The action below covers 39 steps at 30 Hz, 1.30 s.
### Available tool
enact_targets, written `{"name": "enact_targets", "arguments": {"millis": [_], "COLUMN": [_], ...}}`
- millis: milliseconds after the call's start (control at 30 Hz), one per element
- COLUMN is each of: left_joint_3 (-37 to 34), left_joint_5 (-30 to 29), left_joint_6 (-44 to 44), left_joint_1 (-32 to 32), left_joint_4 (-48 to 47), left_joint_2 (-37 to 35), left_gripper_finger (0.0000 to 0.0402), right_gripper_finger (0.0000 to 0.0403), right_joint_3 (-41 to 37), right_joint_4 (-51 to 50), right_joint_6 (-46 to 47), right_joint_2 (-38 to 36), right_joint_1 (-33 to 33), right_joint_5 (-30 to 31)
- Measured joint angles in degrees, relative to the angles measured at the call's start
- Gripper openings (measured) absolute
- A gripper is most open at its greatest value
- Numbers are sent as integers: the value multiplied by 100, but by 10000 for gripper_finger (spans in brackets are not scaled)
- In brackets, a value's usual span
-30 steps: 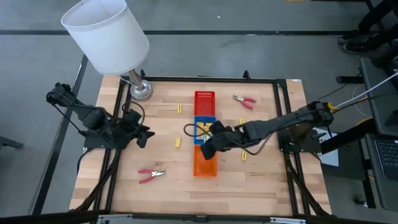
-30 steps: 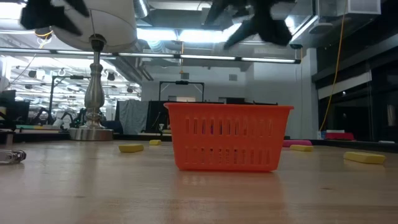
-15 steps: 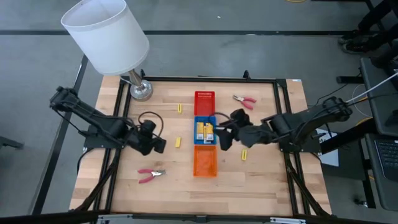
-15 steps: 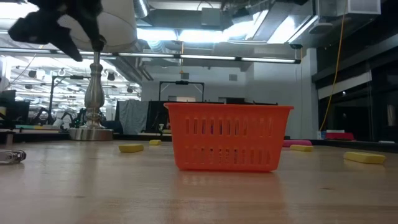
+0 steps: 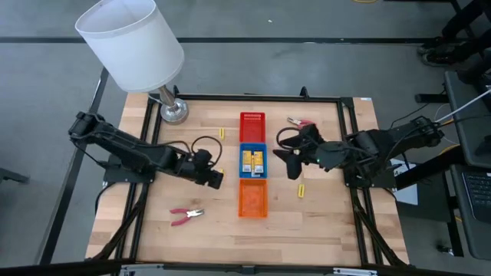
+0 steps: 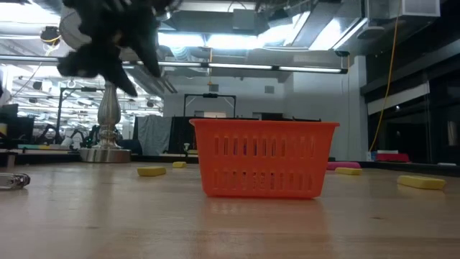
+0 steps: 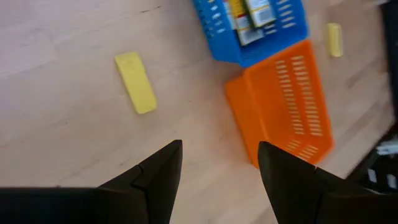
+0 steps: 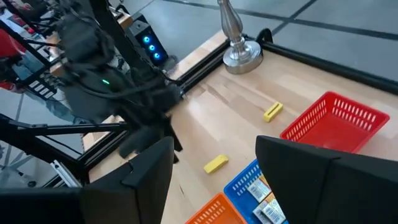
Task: Pick & Place School Supplies
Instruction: Put the yellow eraser into the orange bin
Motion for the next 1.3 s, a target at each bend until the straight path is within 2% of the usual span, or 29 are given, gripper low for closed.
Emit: {"name": "enact_targets", "arguments": {"millis": [300, 467, 800, 1300], "left_joint_3": [-397, -436, -436, -436], "left_joint_5": [622, 669, 1057, 962], "left_joint_6": [211, 356, 661, 762], "left_joint_1": [600, 832, 1146, 1152], "left_joint_4": [1018, 878, 1198, 1028], "left_joint_2": [548, 816, 1385, 1528], "left_gripper_finger": [207, 207, 207, 207], "right_gripper_finger": [233, 233, 233, 233], "right_joint_3": [0, 0, 0, 0], "right_joint_4": [5, 3, 3, 3], "right_joint_6": [-423, -509, -625, -542], "right_joint_2": [-442, -627, -868, -896], "right_joint_1": [0, 0, 0, 0], "right_joint_5": [4, 26, 151, 149]}}
